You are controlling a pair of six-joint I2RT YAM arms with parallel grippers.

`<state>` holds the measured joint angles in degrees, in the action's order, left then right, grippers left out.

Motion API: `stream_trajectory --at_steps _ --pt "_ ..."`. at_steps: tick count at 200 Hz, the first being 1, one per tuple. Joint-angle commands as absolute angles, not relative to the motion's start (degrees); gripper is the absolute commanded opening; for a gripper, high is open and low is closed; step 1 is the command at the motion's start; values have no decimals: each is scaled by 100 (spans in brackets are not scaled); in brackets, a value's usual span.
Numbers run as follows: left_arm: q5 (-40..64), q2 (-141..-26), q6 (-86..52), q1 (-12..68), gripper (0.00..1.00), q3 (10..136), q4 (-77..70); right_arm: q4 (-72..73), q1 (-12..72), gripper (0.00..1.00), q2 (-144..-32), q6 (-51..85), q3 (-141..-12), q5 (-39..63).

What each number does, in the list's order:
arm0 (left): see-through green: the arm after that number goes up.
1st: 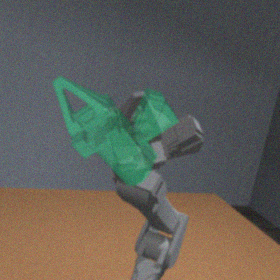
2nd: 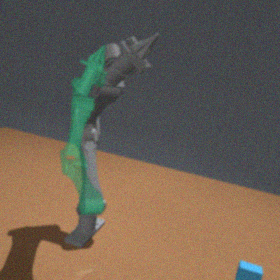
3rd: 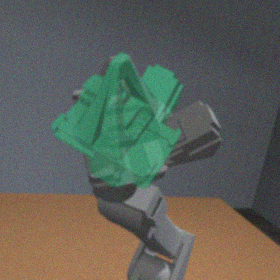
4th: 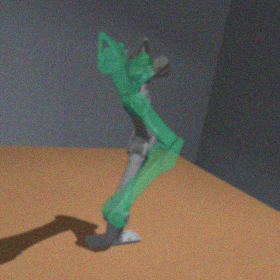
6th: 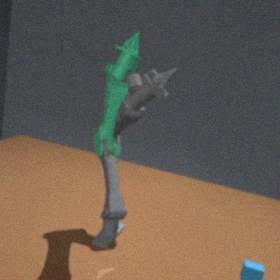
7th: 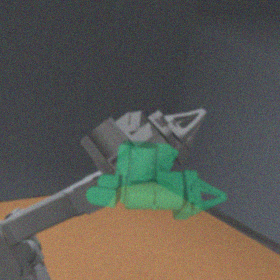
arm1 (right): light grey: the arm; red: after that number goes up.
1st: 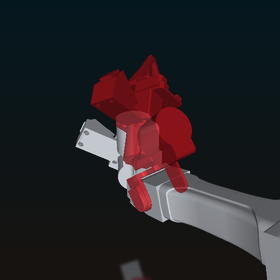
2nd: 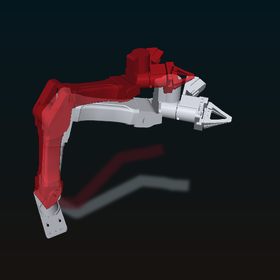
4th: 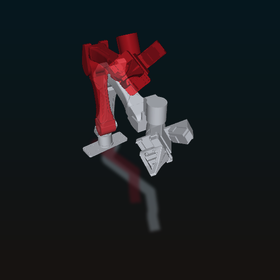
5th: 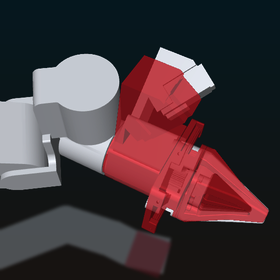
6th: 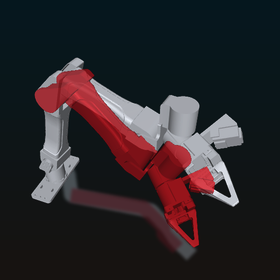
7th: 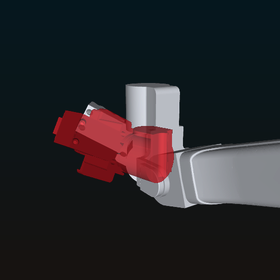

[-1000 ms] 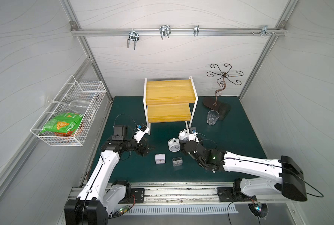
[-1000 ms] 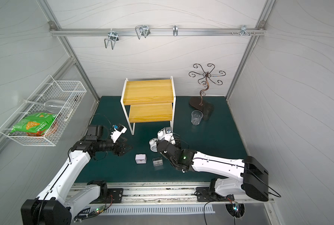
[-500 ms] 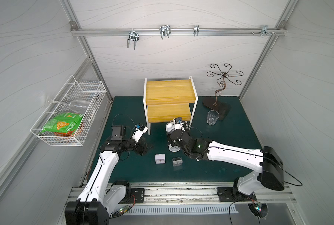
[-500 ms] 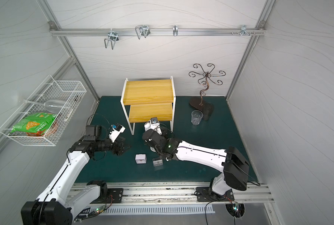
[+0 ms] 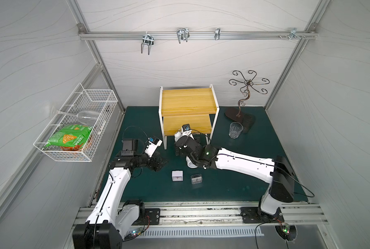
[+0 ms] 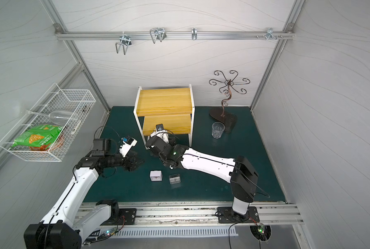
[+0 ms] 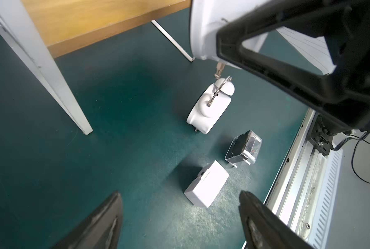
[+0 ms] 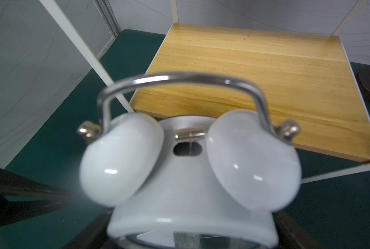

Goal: Place the alarm clocks on the shelf by style
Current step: Place the alarm on the shelf.

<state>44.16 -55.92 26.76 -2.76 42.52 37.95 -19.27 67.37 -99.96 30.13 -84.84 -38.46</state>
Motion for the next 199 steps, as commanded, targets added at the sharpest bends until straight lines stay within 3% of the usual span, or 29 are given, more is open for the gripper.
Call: stream_trajectory --at_steps 1,129,199 --pt "4499 -5537 2663 -321 87 4475 3636 -1969 6689 78 -10143 2998 -8863 -3946" --pt "4526 -5504 2676 -369 87 4456 3675 -2022 6497 77 -10946 2825 -9929 -4008" --pt "4535 -5487 2670 -378 87 4439 3696 -1358 6434 75 -11172 2515 -10111 -4139"
